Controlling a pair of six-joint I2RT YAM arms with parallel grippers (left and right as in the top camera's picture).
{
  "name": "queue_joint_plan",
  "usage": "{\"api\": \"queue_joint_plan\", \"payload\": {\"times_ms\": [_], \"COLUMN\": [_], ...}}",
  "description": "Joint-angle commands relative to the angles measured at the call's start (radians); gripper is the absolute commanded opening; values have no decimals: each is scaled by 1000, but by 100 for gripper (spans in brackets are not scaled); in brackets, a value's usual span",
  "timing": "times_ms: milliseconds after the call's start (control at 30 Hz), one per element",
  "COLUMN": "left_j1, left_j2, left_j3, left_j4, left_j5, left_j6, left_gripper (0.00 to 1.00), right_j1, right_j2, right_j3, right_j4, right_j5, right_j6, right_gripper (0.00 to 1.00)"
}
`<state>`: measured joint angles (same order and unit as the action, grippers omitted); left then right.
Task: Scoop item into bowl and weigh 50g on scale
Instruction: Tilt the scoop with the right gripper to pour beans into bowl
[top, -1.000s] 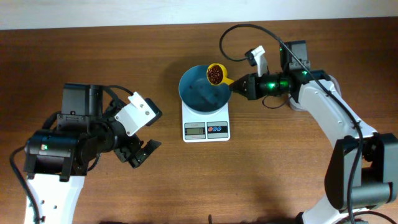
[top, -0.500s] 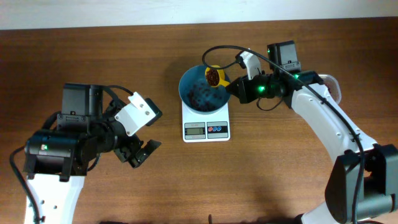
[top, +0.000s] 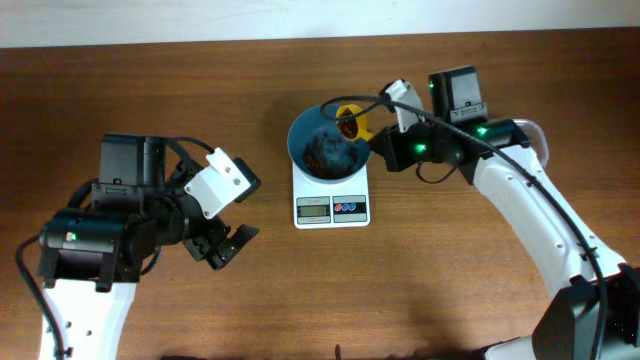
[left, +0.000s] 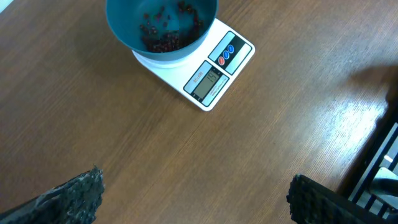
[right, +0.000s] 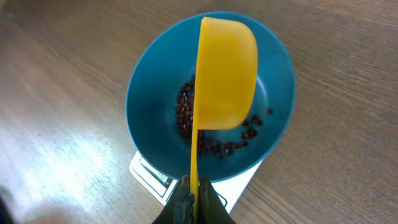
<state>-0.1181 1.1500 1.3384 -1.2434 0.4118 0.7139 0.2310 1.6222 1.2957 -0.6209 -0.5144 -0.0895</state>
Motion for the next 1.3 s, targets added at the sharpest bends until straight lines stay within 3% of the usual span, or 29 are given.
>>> {"api": "queue_joint_plan", "payload": {"times_ms": [0,600,1133,1200,1267], "left_j1": [5,5,5,5,5], "left_j2": [3,3,3,3,3], "left_j3": [18,18,18,18,18], "left_j4": [1,1,1,1,1], "left_j5": [18,18,18,18,18], "left_j6": [-13,-13,-13,-13,-13], "left_gripper": [99,99,99,99,99], "right_j1": [13,44,44,44,47], "right_j2": [-15,-14,-14,-14,-14], "right_j3": [6,6,6,6,6], "right_j4": [3,31,22,18,-12], "right_j5": [33,161,167,73,142], "right_j6": [-11,-65,-64,-49,-53], "right_gripper": [4,4,4,4,4]}}
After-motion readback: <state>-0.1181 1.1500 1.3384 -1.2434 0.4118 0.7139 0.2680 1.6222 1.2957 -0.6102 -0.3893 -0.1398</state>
